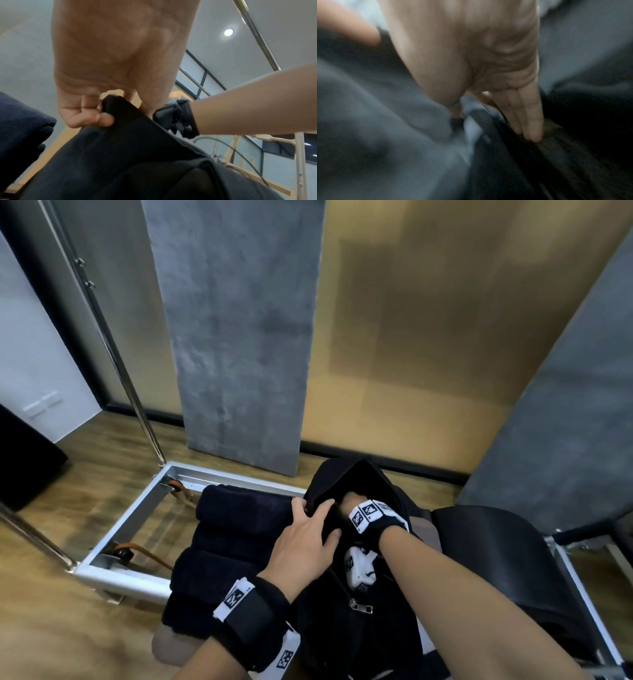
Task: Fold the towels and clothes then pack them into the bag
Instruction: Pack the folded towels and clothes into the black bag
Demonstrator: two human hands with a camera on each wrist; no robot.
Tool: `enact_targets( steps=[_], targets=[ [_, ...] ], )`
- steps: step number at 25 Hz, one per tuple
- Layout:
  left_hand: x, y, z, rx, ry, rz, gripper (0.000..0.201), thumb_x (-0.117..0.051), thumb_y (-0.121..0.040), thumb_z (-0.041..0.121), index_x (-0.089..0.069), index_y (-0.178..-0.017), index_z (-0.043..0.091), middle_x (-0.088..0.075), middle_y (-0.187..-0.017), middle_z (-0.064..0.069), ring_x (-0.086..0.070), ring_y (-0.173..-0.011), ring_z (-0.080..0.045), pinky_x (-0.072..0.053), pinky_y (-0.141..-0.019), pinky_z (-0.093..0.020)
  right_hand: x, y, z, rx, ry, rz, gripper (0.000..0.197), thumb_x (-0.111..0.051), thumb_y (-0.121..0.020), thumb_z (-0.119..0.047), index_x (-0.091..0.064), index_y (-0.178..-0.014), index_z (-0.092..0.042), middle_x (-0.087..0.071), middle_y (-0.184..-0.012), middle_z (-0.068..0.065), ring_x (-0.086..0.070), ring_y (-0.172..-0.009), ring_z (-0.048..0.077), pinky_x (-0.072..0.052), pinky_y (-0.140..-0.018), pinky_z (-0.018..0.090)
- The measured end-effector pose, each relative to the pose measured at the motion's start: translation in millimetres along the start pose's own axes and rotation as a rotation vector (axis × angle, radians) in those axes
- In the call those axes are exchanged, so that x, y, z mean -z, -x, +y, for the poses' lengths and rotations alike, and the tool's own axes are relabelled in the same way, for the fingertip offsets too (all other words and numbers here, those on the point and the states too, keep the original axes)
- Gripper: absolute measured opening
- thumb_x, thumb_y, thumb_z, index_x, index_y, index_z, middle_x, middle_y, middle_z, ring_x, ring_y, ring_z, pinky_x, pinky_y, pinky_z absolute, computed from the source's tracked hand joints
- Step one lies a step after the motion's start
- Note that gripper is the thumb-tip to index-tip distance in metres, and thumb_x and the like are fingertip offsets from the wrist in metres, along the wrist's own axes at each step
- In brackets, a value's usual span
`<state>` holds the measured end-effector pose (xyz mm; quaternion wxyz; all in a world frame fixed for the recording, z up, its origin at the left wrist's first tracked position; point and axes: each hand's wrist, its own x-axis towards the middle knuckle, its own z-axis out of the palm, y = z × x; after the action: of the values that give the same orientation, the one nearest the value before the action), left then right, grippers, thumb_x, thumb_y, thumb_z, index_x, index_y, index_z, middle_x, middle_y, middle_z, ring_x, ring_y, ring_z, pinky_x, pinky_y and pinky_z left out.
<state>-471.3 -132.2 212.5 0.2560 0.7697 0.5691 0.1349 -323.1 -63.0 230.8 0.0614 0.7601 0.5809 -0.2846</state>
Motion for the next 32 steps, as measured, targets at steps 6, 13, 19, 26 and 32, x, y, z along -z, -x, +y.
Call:
enact_targets(
  steps=[6,13,19,26,32],
  targets=[
    [10,12,-8,-0.059,0.096,0.206,0.051,-0.044,-0.1,0.072,-0.044,-0.135,0.035,-0.026,-0.119,0.006,-0.055,-0.071,-0.019,-0.045,-0.063,-0.034,72,41,-31,-0.04,-0.064,0.112,0.024,-0.052,-0.092,-0.014,-0.071,-0.092,0.0,-0.078,-0.09,0.022,-0.076,-0.098,0.035,-0.055,-0.068,0.03],
    [21,12,-93,0.288,0.817,0.47,0.031,-0.058,-0.103,0.051,-0.062,-0.096,0.021,-0.07,-0.091,0.002,-0.072,-0.083,-0.017,-0.059,-0.078,-0.039,44,37,-112,0.36,-0.126,0.202,0.019,-0.075,-0.088,-0.022,-0.078,-0.103,-0.01,-0.078,-0.096,0.01,-0.069,-0.075,0.014,-0.055,-0.081,0.031],
    [22,12,-137,0.61,1.266,0.193,0.039,-0.063,-0.106,0.037,-0.061,-0.114,-0.001,-0.073,-0.107,-0.022,-0.079,-0.091,-0.028,-0.066,-0.08,-0.041,-36,11,-142,0.301,0.215,0.019,0.069,-0.093,-0.073,-0.035,-0.063,-0.131,-0.01,-0.069,-0.126,0.01,-0.066,-0.117,0.029,-0.055,-0.099,0.041],
    [35,19,-129,0.531,1.472,0.141,0.049,-0.066,-0.102,0.048,-0.061,-0.134,0.011,-0.072,-0.125,-0.012,-0.072,-0.112,-0.027,-0.061,-0.098,-0.044,-39,19,-142,0.354,0.135,0.136,0.027,-0.079,-0.075,-0.036,-0.063,-0.083,-0.015,-0.069,-0.09,0.004,-0.067,-0.09,0.029,-0.053,-0.078,0.037],
    [64,7,-115,0.473,1.625,0.264,0.05,-0.079,-0.088,0.051,-0.072,-0.123,0.017,-0.081,-0.109,-0.007,-0.078,-0.102,-0.025,-0.062,-0.076,-0.039,-16,42,-132,0.456,-0.313,0.172,0.054,-0.082,-0.063,-0.069,-0.072,-0.085,-0.021,-0.071,-0.081,-0.008,-0.064,-0.073,0.005,-0.051,-0.07,0.026]
  ],
)
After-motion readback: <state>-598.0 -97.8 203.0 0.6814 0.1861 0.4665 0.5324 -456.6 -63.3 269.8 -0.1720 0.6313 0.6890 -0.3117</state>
